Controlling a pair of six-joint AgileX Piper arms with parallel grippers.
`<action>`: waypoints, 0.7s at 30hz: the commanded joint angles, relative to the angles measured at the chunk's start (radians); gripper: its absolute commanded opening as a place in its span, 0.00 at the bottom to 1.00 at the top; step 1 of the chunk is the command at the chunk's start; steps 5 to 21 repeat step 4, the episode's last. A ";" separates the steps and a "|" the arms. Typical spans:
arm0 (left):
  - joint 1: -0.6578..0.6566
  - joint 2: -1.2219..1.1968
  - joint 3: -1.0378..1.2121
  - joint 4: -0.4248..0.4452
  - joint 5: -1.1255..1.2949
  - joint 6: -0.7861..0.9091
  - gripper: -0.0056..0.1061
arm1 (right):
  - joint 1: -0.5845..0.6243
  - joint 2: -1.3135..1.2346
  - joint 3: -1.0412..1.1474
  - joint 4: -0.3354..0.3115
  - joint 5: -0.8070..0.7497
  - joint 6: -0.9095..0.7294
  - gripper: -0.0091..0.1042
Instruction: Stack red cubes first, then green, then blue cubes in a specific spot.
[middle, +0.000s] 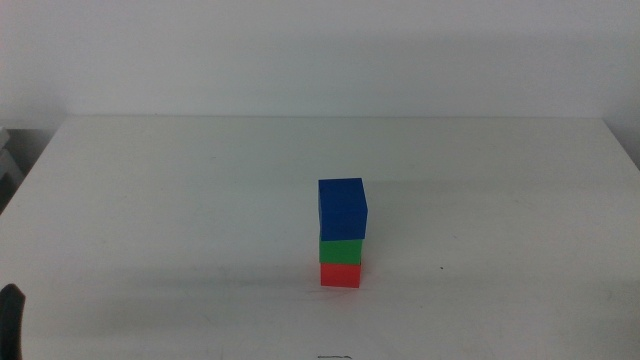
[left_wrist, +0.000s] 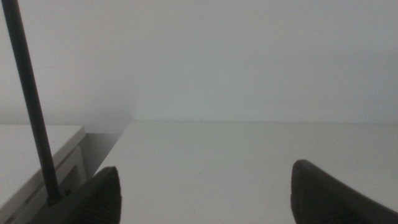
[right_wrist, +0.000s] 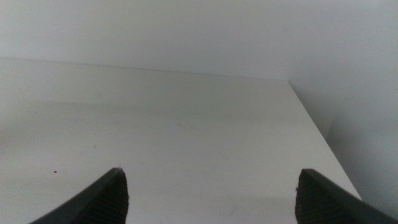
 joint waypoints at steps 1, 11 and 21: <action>0.000 0.004 -0.003 -0.010 -0.084 -0.012 0.89 | -0.007 -0.023 -0.018 0.000 -0.077 -0.013 0.87; 0.000 -0.025 -0.003 -0.010 -0.084 -0.012 0.89 | -0.007 -0.023 -0.018 0.000 -0.077 -0.013 0.87; 0.000 -0.025 -0.003 -0.010 -0.084 -0.012 0.89 | -0.007 -0.023 -0.018 0.000 -0.077 -0.013 0.87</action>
